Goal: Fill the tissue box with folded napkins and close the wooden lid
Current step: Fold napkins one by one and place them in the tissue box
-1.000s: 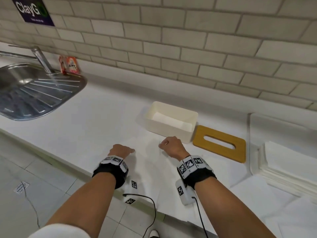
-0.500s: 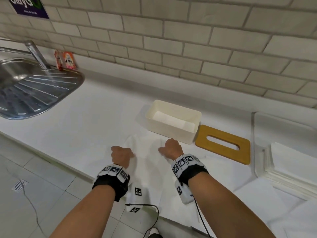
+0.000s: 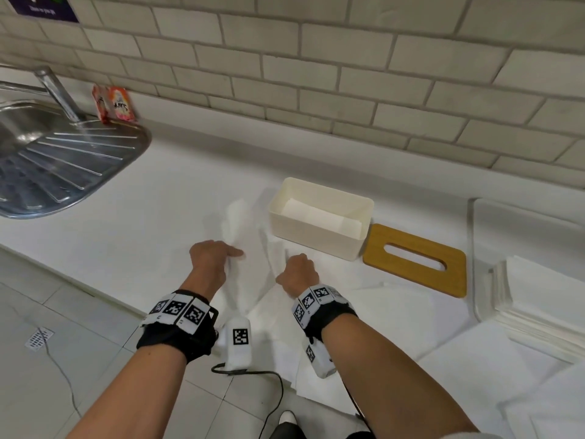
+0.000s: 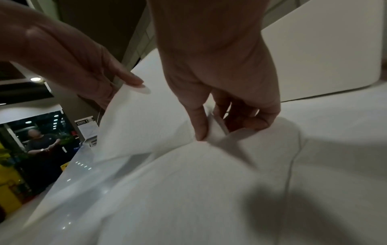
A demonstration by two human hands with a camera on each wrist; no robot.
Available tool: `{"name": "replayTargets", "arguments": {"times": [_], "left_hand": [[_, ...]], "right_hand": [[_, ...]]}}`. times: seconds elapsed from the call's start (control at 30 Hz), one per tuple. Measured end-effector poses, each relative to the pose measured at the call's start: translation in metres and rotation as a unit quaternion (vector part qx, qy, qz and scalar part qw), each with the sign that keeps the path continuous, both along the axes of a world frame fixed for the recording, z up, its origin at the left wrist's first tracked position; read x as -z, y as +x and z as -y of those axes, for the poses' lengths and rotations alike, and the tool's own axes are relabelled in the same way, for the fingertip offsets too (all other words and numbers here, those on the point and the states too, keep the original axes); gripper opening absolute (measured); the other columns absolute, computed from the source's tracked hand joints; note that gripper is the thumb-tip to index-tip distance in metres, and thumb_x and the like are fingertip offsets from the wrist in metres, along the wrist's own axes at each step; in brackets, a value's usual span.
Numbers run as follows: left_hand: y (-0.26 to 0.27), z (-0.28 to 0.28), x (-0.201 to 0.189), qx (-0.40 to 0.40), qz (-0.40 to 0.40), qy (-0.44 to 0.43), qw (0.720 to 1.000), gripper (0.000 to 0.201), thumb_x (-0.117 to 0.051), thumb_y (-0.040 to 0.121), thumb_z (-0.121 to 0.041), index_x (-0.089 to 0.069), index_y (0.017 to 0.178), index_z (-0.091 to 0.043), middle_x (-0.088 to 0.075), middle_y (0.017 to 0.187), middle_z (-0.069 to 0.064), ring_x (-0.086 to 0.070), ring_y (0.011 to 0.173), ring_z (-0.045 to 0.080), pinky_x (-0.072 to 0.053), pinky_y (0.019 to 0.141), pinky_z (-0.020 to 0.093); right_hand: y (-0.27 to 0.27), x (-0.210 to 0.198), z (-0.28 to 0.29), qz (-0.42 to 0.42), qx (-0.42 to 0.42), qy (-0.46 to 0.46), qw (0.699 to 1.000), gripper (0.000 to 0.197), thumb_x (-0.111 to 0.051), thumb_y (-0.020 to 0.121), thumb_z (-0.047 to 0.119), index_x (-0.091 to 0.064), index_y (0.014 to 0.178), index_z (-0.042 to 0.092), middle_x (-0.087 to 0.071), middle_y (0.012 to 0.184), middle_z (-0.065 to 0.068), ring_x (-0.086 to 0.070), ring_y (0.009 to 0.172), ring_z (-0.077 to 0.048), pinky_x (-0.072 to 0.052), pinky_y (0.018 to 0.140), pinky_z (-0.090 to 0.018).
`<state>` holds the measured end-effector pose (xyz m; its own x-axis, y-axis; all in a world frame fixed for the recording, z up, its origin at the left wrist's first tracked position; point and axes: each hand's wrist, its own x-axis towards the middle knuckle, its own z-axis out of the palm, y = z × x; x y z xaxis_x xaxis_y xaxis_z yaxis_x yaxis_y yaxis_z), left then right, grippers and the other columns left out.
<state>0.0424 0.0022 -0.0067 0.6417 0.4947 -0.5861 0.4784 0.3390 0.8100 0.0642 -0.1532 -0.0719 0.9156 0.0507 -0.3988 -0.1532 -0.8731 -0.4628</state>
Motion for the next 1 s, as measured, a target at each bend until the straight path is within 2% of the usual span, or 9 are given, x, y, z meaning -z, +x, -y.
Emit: {"name": "replayTargets", "arguments": {"times": [0.13, 0.27, 0.43, 0.57, 0.67, 0.77, 0.87, 0.93, 1.0], "left_hand": [[0.0, 0.001, -0.011, 0.048, 0.018, -0.046, 0.998, 0.018, -0.072, 0.067, 0.016, -0.064, 0.077, 0.004, -0.067, 0.086, 0.016, -0.065, 0.085, 0.033, -0.054, 0.065, 0.034], [-0.005, -0.007, -0.013, 0.05, 0.055, -0.001, 0.997, 0.025, -0.078, 0.063, 0.006, -0.064, 0.083, -0.003, -0.069, 0.086, 0.014, -0.066, 0.076, 0.03, -0.053, 0.063, 0.031], [-0.011, -0.022, -0.019, 0.023, 0.096, 0.095, 0.991, 0.039, -0.08, 0.06, 0.005, -0.063, 0.094, -0.003, -0.068, 0.086, 0.012, -0.064, 0.073, 0.029, -0.055, 0.066, 0.034], [-0.011, -0.013, -0.025, 0.047, 0.092, 0.076, 0.992, 0.037, -0.083, 0.062, 0.003, -0.064, 0.094, -0.001, -0.069, 0.089, 0.011, -0.066, 0.076, 0.029, -0.056, 0.073, 0.038], [-0.011, 0.007, -0.031, 0.084, 0.082, 0.066, 0.991, 0.015, -0.065, 0.079, 0.009, -0.057, 0.077, -0.004, -0.06, 0.071, 0.006, -0.057, 0.062, 0.021, -0.046, 0.056, 0.027], [-0.014, 0.021, -0.037, 0.148, 0.06, 0.03, 0.987, 0.034, -0.042, 0.09, 0.007, -0.044, 0.059, -0.008, -0.051, 0.048, 0.003, -0.048, 0.039, 0.013, -0.038, 0.04, 0.017], [-0.008, 0.028, -0.038, 0.238, 0.075, -0.085, 0.965, 0.021, -0.06, 0.092, -0.022, -0.068, 0.099, -0.004, -0.069, 0.098, 0.01, -0.071, 0.075, 0.019, -0.055, 0.074, 0.029], [-0.009, 0.03, -0.042, 0.219, 0.091, -0.144, 0.961, 0.058, -0.049, 0.093, -0.056, -0.063, 0.124, -0.01, -0.067, 0.123, 0.012, -0.066, 0.11, 0.03, -0.049, 0.098, 0.045], [-0.008, 0.029, -0.039, 0.227, 0.109, -0.198, 0.947, 0.082, -0.031, 0.086, -0.075, -0.061, 0.129, -0.011, -0.065, 0.126, 0.015, -0.061, 0.119, 0.033, -0.044, 0.103, 0.048]], "right_hand": [[0.001, -0.01, 0.009, -0.021, 0.05, 0.154, 0.987, 0.021, -0.061, 0.08, 0.017, -0.064, 0.099, 0.008, -0.067, 0.102, -0.012, -0.065, 0.1, -0.034, -0.053, 0.082, -0.036], [-0.003, -0.03, 0.029, 0.016, 0.109, 0.318, 0.942, 0.034, -0.063, 0.085, 0.011, -0.059, 0.118, 0.005, -0.066, 0.117, -0.013, -0.063, 0.107, -0.031, -0.052, 0.094, -0.043], [-0.007, -0.072, 0.051, 0.058, 0.122, 0.429, 0.893, 0.026, -0.059, 0.092, 0.01, -0.059, 0.117, 0.013, -0.067, 0.101, -0.001, -0.065, 0.089, -0.02, -0.055, 0.065, -0.028], [-0.008, -0.111, 0.057, 0.005, 0.133, 0.535, 0.834, 0.021, -0.062, 0.091, 0.012, -0.061, 0.113, 0.014, -0.071, 0.105, -0.004, -0.068, 0.09, -0.022, -0.057, 0.076, -0.037], [-0.012, -0.129, 0.054, -0.041, 0.097, 0.593, 0.798, 0.026, -0.062, 0.092, 0.009, -0.06, 0.118, 0.009, -0.072, 0.102, -0.004, -0.069, 0.082, -0.019, -0.058, 0.06, -0.026], [-0.016, -0.129, 0.047, -0.033, 0.079, 0.551, 0.83, 0.03, -0.064, 0.091, 0.012, -0.06, 0.12, 0.008, -0.071, 0.106, -0.006, -0.069, 0.082, -0.019, -0.057, 0.058, -0.025], [-0.017, -0.118, 0.044, 0.011, 0.087, 0.477, 0.875, 0.025, -0.064, 0.09, 0.014, -0.06, 0.114, 0.009, -0.071, 0.111, -0.011, -0.07, 0.091, -0.025, -0.057, 0.076, -0.038], [-0.018, -0.109, 0.043, 0.042, 0.089, 0.442, 0.892, 0.021, -0.064, 0.09, 0.015, -0.06, 0.11, 0.012, -0.071, 0.11, -0.01, -0.069, 0.099, -0.029, -0.056, 0.083, -0.039], [-0.019, -0.103, 0.043, 0.066, 0.084, 0.414, 0.904, 0.02, -0.064, 0.089, 0.017, -0.061, 0.108, 0.009, -0.071, 0.108, -0.01, -0.068, 0.099, -0.03, -0.056, 0.089, -0.045]]}}
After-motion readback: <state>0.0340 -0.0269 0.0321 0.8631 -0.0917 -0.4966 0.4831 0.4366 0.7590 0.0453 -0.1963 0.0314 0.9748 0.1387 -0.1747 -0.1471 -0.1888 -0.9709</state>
